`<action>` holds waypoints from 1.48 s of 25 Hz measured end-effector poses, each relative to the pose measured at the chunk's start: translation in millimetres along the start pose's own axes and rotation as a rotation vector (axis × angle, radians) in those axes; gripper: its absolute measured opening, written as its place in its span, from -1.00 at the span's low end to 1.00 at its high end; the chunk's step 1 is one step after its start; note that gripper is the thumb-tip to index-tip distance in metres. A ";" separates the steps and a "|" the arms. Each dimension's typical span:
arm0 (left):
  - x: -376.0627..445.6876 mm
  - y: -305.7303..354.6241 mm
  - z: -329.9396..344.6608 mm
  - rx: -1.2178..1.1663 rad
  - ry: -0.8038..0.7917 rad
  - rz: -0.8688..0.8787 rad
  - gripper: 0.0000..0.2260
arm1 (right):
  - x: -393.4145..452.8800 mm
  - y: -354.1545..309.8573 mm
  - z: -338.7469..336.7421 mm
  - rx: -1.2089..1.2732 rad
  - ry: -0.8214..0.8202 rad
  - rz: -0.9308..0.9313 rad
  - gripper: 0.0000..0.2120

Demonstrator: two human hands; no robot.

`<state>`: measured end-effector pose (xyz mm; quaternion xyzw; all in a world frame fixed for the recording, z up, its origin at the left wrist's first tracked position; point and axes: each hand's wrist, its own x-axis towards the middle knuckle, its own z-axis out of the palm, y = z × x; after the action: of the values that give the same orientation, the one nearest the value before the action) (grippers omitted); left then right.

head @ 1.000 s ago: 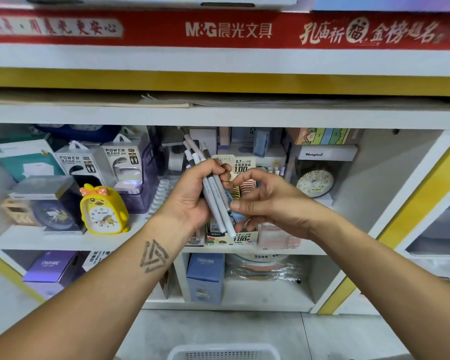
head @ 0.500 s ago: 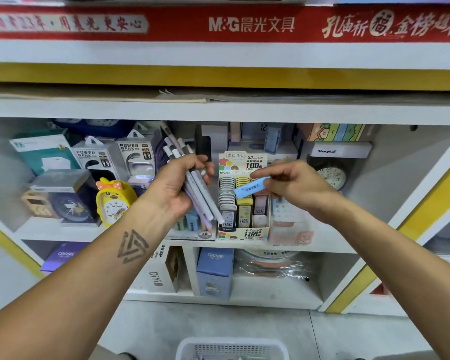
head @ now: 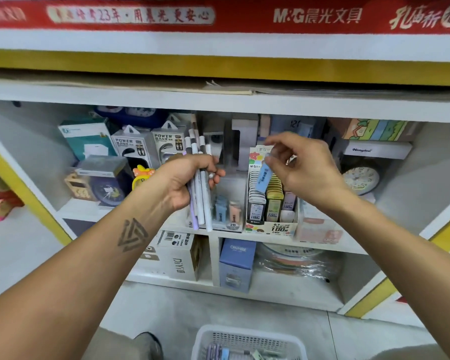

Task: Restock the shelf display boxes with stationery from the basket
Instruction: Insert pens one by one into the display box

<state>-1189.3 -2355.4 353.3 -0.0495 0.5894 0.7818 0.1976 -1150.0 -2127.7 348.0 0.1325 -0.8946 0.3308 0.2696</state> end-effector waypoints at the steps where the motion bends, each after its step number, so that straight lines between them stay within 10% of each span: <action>1: -0.5 2.0 -5.3 0.003 0.009 -0.005 -0.83 | 3.1 -3.6 7.5 -0.005 0.001 -0.025 -0.81; 20: 6.3 2.3 -43.2 0.098 -0.023 -0.076 -0.83 | 22.9 -1.9 100.0 -0.376 -0.428 -0.036 -0.97; 27: 1.6 1.5 -42.0 0.112 -0.122 -0.090 -0.80 | 21.6 -3.3 98.5 -0.547 -0.600 -0.097 -0.73; 29: 1.0 1.3 -37.9 0.132 -0.161 -0.106 -0.78 | 24.7 -4.9 95.9 -0.372 -0.507 -0.019 -0.70; 34: -0.8 -4.6 -19.9 0.177 -0.286 -0.152 -0.74 | 36.4 -16.6 64.0 0.944 -0.236 0.548 -0.78; 37: -0.4 -7.7 -9.2 0.200 -0.310 -0.152 -0.77 | 30.8 -17.6 49.9 0.873 -0.368 0.478 -0.84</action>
<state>-1187.5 -2362.3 343.7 0.0470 0.6210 0.7006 0.3482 -1187.6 -2175.7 342.9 0.0808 -0.7113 0.6960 -0.0552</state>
